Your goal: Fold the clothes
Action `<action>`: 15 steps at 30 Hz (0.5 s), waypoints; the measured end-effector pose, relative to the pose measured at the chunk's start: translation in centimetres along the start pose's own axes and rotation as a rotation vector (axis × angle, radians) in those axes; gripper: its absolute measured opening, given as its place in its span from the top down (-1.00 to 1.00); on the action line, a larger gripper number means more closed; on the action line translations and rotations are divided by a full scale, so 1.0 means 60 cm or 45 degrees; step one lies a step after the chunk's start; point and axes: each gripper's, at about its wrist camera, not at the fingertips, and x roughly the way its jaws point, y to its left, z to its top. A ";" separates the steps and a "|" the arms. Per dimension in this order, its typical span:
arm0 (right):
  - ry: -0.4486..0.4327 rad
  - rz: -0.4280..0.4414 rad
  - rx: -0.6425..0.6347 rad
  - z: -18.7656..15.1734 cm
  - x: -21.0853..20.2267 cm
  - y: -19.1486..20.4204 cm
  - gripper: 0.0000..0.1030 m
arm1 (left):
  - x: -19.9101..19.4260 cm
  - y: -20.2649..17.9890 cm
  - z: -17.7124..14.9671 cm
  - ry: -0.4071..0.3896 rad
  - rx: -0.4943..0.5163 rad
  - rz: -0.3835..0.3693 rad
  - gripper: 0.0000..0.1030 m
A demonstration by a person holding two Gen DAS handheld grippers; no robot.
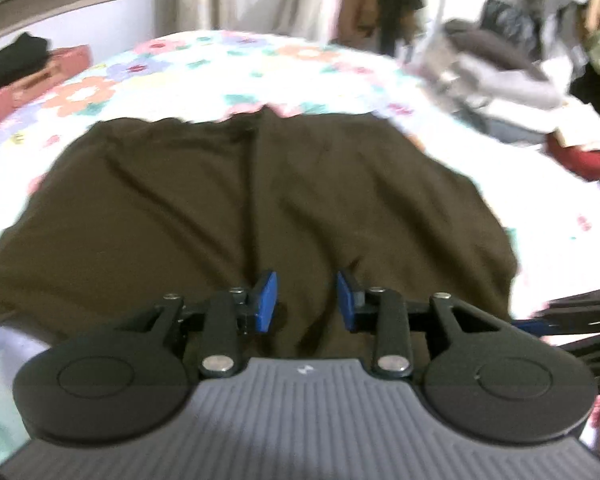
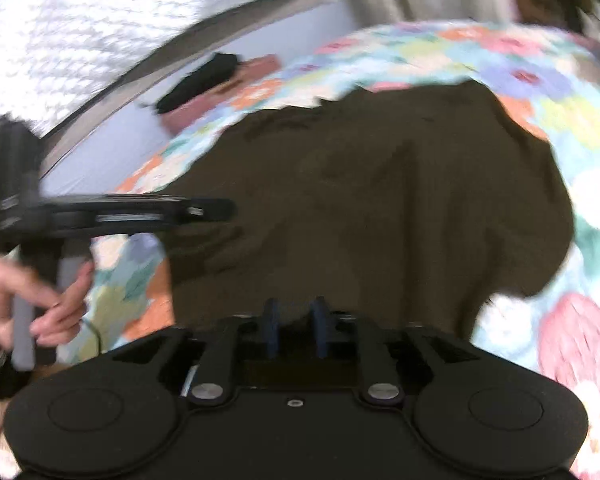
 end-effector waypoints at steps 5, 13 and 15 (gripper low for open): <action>-0.050 -0.021 0.114 -0.015 0.029 -0.011 -0.02 | 0.077 -0.037 0.009 0.049 0.028 -0.090 -0.06; -0.109 0.012 -0.095 -0.010 0.017 0.028 0.84 | 0.050 -0.035 0.001 0.064 0.047 -0.102 0.84; -0.123 0.021 -0.162 -0.011 -0.005 0.042 0.86 | 0.009 -0.017 -0.005 0.064 0.014 -0.116 0.84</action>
